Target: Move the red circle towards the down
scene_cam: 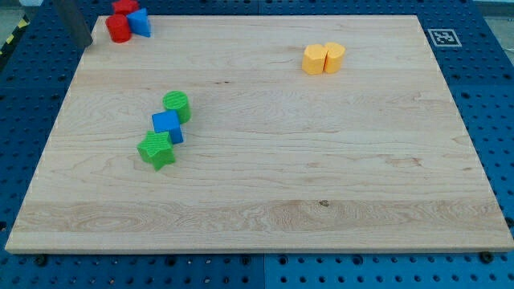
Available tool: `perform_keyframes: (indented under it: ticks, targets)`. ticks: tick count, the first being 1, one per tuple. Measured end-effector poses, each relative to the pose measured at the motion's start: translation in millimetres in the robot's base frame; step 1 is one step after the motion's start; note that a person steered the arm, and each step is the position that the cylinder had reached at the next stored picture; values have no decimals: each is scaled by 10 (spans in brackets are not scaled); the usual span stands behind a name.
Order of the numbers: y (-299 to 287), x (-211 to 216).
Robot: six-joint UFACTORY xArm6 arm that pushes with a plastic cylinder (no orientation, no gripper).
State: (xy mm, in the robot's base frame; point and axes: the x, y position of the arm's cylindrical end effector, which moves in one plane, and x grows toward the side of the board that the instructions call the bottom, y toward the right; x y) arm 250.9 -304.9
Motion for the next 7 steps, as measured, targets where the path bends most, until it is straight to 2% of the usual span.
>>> perform_keyframes:
  ticks: [1, 5, 7]
  targets:
    - [0, -523]
    - [56, -600]
    - [305, -595]
